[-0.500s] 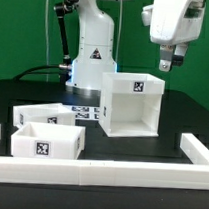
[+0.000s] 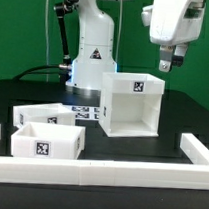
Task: Assemble drawer
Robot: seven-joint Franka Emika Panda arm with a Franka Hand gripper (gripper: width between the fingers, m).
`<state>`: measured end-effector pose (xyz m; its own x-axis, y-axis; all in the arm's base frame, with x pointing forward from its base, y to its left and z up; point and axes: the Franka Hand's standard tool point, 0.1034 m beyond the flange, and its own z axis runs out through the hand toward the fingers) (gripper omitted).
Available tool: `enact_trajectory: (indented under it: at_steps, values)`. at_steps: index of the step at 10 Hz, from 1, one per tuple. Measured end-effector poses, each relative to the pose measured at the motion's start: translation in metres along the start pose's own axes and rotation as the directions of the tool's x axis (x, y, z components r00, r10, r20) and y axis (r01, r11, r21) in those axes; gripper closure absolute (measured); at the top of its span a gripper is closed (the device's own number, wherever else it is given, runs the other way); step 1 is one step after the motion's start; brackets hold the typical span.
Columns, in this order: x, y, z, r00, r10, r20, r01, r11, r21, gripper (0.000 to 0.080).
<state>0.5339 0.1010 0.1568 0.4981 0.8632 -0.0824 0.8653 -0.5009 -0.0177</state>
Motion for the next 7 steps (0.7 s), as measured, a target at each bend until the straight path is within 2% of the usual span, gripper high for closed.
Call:
enact_trajectory:
  at_steps: [1,2,4,7]
  values:
    - [-0.002,0.000,0.000,1.000,0.020,-0.002,-0.020,1.000,0.001,0.0150]
    - [-0.015,-0.005,0.001,0.998,0.063,-0.004,-0.063,0.998,-0.002,0.0150]
    - [-0.030,-0.021,0.001,0.959,0.284,-0.009,-0.285,0.959,-0.010,0.0150]
    - [-0.032,-0.024,0.004,0.880,0.475,-0.009,-0.475,0.880,-0.007,0.0150]
